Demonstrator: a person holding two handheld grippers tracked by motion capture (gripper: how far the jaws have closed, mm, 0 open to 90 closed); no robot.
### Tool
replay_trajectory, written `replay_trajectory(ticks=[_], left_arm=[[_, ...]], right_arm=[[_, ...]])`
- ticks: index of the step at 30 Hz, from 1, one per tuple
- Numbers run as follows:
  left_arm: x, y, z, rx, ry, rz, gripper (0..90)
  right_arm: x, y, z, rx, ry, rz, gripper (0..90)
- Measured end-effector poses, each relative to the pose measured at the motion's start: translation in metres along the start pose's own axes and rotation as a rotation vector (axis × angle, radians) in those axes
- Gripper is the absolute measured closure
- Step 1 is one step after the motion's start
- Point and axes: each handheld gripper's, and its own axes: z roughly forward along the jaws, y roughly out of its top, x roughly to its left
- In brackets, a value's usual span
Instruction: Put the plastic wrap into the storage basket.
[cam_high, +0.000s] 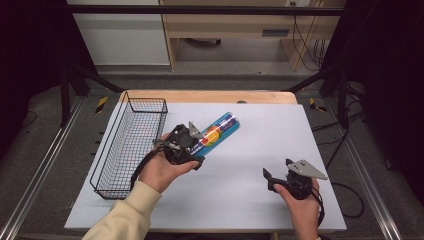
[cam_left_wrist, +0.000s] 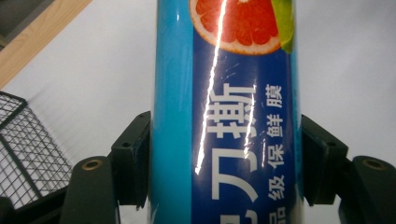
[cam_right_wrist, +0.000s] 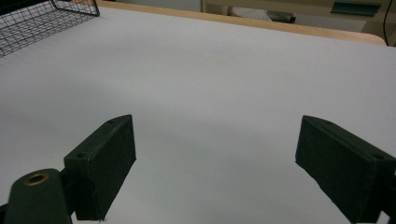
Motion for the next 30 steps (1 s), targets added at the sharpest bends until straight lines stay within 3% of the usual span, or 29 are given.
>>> replay_trajectory(ticks=[8, 17, 24, 30], left_arm=[[0.013, -0.006, -0.015, 0.005, 0.025, -0.025, 32.1], [0.026, -0.015, -0.030, 0.003, 0.048, -0.053, 32.1], [0.048, -0.032, -0.047, 0.005, 0.066, -0.090, 32.2], [0.055, -0.043, -0.067, -0.002, 0.122, -0.139, 32.2]], right_arm=[[0.008, 0.001, -0.004, -0.010, -0.005, -0.024, 12.5], [0.006, 0.000, -0.005, -0.011, -0.015, -0.009, 12.5], [0.005, -0.001, -0.003, -0.016, -0.015, 0.004, 12.7], [0.011, 0.001, -0.005, -0.029, 0.032, -0.002, 13.0]])
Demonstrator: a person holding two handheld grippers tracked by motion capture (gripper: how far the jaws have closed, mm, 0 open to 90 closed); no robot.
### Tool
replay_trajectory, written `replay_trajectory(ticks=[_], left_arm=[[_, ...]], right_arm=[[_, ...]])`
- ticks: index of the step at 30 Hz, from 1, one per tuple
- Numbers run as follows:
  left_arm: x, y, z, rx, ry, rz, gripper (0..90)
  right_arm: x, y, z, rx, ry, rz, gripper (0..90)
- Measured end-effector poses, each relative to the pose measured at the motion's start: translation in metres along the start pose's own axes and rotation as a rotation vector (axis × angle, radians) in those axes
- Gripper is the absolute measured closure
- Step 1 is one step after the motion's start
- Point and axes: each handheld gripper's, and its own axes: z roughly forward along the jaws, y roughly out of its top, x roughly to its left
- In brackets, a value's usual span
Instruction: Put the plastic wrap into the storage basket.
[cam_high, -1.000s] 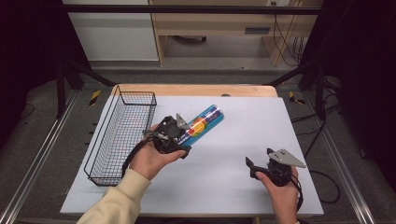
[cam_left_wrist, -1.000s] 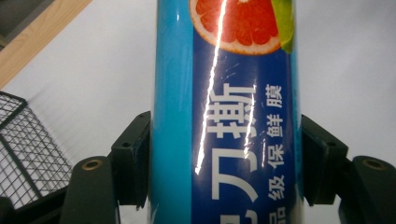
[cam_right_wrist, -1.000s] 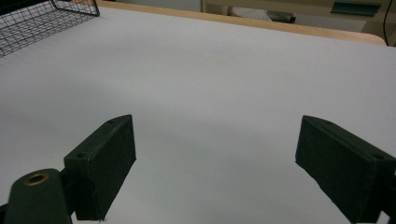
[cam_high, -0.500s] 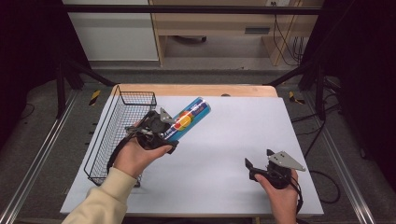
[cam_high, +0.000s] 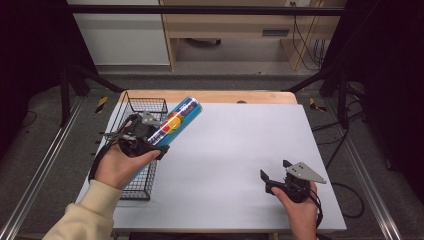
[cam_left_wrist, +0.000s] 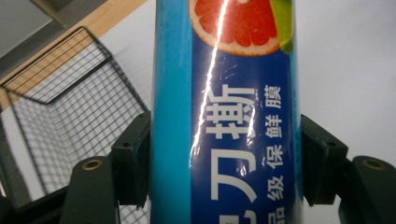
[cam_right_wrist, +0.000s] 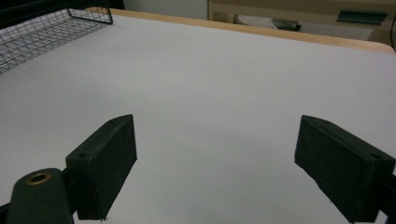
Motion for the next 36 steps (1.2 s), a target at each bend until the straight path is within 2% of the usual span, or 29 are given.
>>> replay_trajectory(ticks=[5, 6, 7, 8, 9, 10, 13, 14, 18, 36], left_arm=[[0.004, -0.008, -0.007, 0.025, 0.027, -0.009, 32.2], [0.006, -0.015, -0.007, 0.034, 0.032, -0.034, 32.2], [0.006, -0.015, -0.007, 0.034, 0.032, -0.034, 32.2], [0.007, -0.023, -0.005, 0.055, 0.046, -0.039, 32.2], [0.007, -0.023, -0.005, 0.055, 0.046, -0.039, 32.2], [0.009, -0.029, -0.005, 0.065, 0.055, -0.042, 32.2], [0.011, -0.035, -0.006, 0.057, 0.055, -0.049, 32.2], [0.013, -0.039, -0.007, 0.065, 0.043, -0.066, 32.2], [0.015, -0.045, -0.009, 0.076, 0.048, -0.075, 32.1], [0.023, -0.062, -0.009, 0.113, 0.054, -0.131, 32.2]], right_arm=[[0.005, 0.000, -0.005, -0.009, 0.018, -0.014, 12.8], [0.006, 0.002, -0.005, -0.009, 0.029, -0.018, 12.8], [0.006, 0.002, -0.005, -0.009, 0.029, -0.018, 12.8], [0.007, 0.004, -0.003, -0.010, 0.032, -0.028, 12.8], [0.007, 0.004, -0.003, -0.010, 0.032, -0.028, 12.8], [0.008, 0.004, -0.001, -0.003, 0.026, -0.035, 12.8], [0.008, 0.004, -0.001, -0.003, 0.023, -0.031, 12.8], [0.007, 0.003, -0.001, -0.006, 0.019, -0.027, 13.1], [0.004, 0.003, 0.000, -0.001, 0.021, -0.014, 13.0], [0.006, 0.002, -0.001, 0.009, 0.027, -0.021, 13.0]])
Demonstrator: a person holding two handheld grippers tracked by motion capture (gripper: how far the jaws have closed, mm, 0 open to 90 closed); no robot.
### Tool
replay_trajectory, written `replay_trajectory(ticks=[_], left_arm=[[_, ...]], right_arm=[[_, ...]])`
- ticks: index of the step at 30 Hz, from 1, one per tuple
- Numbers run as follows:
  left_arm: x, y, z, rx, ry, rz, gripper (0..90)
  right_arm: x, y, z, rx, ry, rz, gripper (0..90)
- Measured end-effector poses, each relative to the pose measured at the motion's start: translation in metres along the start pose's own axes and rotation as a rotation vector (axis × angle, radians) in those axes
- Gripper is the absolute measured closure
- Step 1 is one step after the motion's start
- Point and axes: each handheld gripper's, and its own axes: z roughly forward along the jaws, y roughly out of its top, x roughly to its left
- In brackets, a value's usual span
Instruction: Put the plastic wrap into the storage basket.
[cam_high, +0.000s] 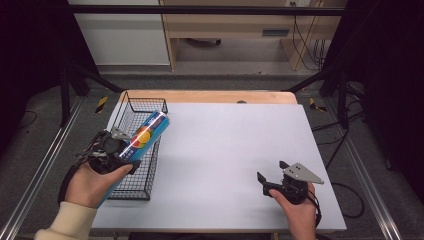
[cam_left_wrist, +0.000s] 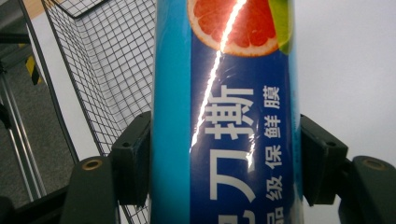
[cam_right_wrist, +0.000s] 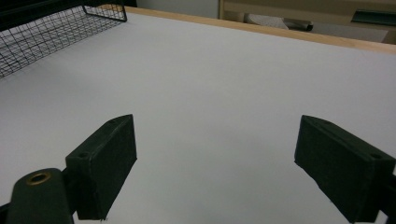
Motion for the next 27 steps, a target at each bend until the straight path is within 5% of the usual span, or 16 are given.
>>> replay_trajectory(ticks=[18, 27], left_arm=[[0.022, -0.001, 0.018, 0.077, 0.025, -0.090, 32.2], [0.021, 0.003, 0.030, 0.145, 0.041, -0.091, 32.2]], right_arm=[[-0.001, -0.003, -0.001, 0.010, -0.002, 0.010, 13.0], [0.000, -0.001, -0.003, 0.003, 0.027, 0.005, 12.9]])
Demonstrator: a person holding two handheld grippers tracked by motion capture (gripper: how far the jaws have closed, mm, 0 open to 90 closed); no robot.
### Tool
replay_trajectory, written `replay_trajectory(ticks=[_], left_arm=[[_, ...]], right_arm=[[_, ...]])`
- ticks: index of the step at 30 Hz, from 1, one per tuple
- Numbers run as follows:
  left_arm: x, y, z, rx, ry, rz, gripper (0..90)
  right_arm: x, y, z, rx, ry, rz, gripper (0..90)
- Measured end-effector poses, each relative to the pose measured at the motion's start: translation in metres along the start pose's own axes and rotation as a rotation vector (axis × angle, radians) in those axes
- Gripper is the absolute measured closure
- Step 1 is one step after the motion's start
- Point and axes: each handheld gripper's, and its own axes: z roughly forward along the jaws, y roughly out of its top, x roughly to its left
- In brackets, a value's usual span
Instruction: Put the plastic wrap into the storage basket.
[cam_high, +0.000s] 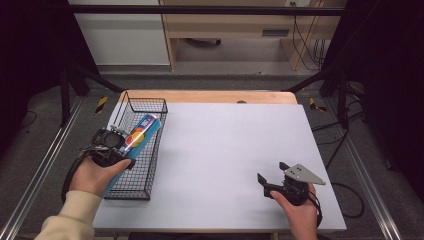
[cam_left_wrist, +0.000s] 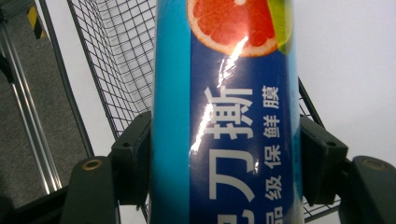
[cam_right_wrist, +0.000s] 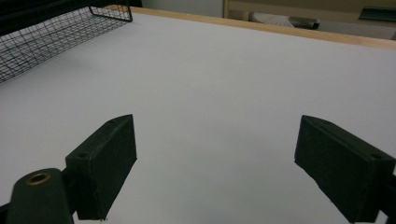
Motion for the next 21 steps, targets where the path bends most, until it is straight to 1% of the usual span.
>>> replay_trajectory(ticks=[3, 6, 7, 8, 10, 15, 18, 21], left_arm=[[0.001, 0.004, 0.001, 0.013, 0.016, -0.014, 32.2], [0.003, 0.005, 0.001, 0.020, 0.021, -0.025, 32.2], [0.005, 0.006, 0.003, 0.034, 0.024, -0.030, 32.2], [0.005, 0.006, 0.003, 0.034, 0.024, -0.030, 32.1], [0.007, 0.006, 0.006, 0.046, 0.023, -0.046, 32.2], [0.011, 0.008, 0.012, 0.066, 0.021, -0.058, 32.2], [0.014, 0.009, 0.017, 0.074, 0.016, -0.080, 32.2], [0.016, 0.009, 0.020, 0.085, 0.020, -0.085, 32.2]], right_arm=[[0.003, 0.001, 0.001, 0.004, 0.021, -0.010, 12.8], [0.004, 0.001, 0.000, 0.001, 0.029, -0.011, 12.8], [0.004, 0.001, 0.000, 0.001, 0.031, -0.012, 12.8], [0.004, 0.001, 0.000, 0.001, 0.031, -0.012, 12.8], [0.004, 0.001, 0.000, -0.001, 0.033, -0.012, 12.8], [0.005, 0.001, 0.001, 0.009, 0.037, -0.011, 12.7], [0.006, 0.001, 0.002, 0.011, 0.041, -0.010, 12.8], [0.005, 0.001, 0.001, 0.012, 0.040, -0.010, 12.7]])
